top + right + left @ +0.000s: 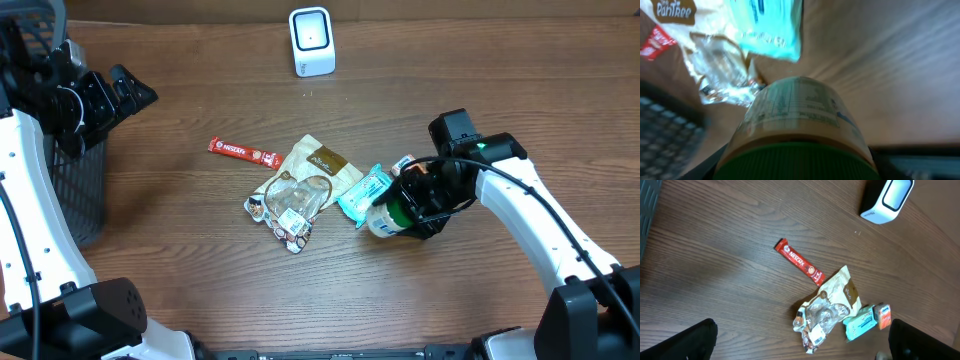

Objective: Scan the item barcode
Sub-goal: 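Lift the jar with the right gripper and tilt it sideways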

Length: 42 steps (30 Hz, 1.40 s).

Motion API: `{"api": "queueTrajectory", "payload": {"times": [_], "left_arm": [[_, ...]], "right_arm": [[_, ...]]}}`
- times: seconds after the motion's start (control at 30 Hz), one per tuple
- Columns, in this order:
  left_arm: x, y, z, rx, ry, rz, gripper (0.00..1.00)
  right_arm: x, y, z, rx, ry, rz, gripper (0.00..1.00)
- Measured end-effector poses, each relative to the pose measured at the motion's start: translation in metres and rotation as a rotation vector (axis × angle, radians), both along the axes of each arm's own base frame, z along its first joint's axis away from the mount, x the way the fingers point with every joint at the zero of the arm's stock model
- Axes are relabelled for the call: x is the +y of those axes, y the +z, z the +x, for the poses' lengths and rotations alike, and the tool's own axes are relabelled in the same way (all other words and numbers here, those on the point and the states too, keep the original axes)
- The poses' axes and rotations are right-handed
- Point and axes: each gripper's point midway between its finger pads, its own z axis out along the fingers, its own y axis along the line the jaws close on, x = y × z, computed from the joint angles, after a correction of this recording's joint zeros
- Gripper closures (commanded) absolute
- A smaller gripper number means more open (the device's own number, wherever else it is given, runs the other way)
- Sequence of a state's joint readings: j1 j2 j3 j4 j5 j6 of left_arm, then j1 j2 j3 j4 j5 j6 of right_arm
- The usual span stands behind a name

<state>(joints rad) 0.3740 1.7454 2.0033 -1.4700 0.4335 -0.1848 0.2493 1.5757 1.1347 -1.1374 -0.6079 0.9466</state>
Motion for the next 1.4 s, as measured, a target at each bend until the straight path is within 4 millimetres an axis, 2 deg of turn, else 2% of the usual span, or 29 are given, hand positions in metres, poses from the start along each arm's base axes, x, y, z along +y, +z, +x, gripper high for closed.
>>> {"api": "queueTrajectory", "payload": {"times": [0.23,0.6,1.4], "left_arm": [[0.0,0.0,0.0,0.0,0.0,0.0,0.0],[0.0,0.0,0.0,0.0,0.0,0.0,0.0],[0.0,0.0,0.0,0.0,0.0,0.0,0.0]], "right_arm": [[0.022,0.02,-0.008,0.102,-0.05,0.159,0.96],[0.042,0.048,-0.016,0.207,-0.078,0.345,0.96],[0.049,0.055,-0.004,0.187,-0.1,0.402,0.96]]}}
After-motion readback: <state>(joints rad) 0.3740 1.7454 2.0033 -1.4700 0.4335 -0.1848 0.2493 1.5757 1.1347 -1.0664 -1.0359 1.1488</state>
